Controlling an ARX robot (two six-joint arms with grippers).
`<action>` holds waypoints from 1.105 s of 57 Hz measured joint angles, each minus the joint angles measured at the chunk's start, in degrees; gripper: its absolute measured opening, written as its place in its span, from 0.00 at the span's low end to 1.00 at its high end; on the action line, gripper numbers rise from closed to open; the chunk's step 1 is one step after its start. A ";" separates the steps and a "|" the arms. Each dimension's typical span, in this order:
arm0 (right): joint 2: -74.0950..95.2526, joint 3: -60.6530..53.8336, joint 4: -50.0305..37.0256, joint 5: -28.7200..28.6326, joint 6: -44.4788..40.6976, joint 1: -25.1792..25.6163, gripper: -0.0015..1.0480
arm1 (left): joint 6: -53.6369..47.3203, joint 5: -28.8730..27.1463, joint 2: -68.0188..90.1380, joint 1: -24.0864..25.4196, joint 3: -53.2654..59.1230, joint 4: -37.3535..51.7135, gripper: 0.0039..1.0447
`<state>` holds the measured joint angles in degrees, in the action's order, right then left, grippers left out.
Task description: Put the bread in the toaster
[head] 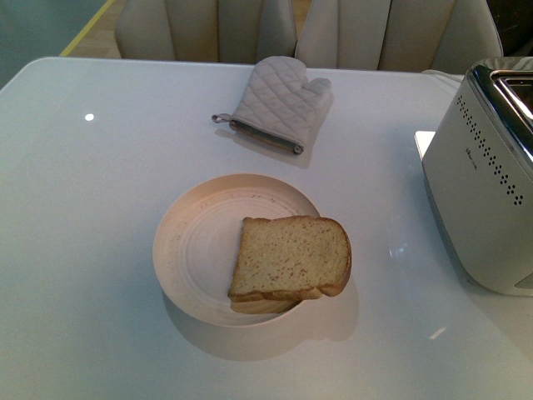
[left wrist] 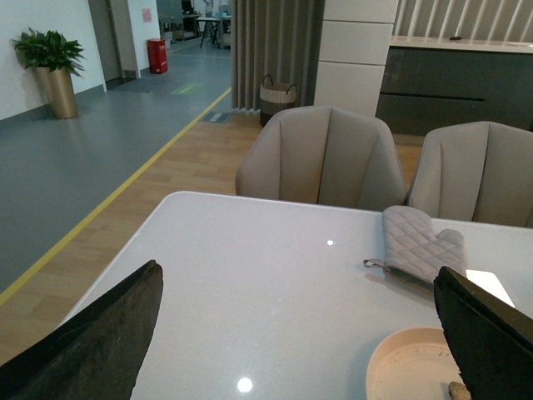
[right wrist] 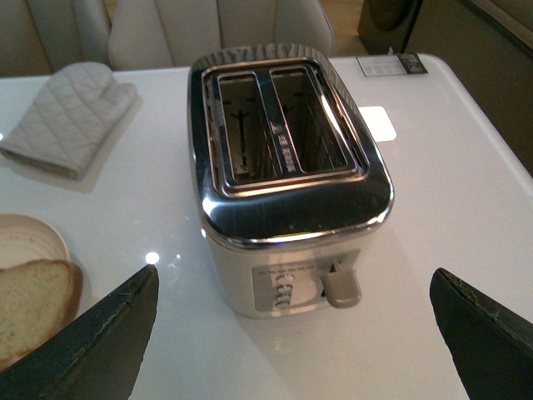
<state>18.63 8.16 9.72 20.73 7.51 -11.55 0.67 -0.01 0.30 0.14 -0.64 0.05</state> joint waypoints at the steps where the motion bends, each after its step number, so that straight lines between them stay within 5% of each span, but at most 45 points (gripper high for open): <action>1: 1.40 0.33 -1.16 0.35 0.48 -0.61 0.91 | 0.00 0.00 0.00 0.00 0.00 0.00 0.93; 22: 45.77 14.49 -21.05 -6.40 9.84 -8.98 0.91 | 0.00 0.00 0.02 0.00 0.00 0.00 0.93; 44: 80.06 26.91 -26.69 -21.22 23.04 -10.91 0.91 | 0.00 0.00 0.02 0.00 0.00 0.00 0.93; 63: 92.30 30.71 -28.35 -26.86 28.13 -12.07 0.91 | -0.02 -0.02 0.02 0.00 0.00 0.00 0.93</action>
<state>110.93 38.87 -18.63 -6.13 35.64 -23.62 0.64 -0.03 0.32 0.14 -0.64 0.05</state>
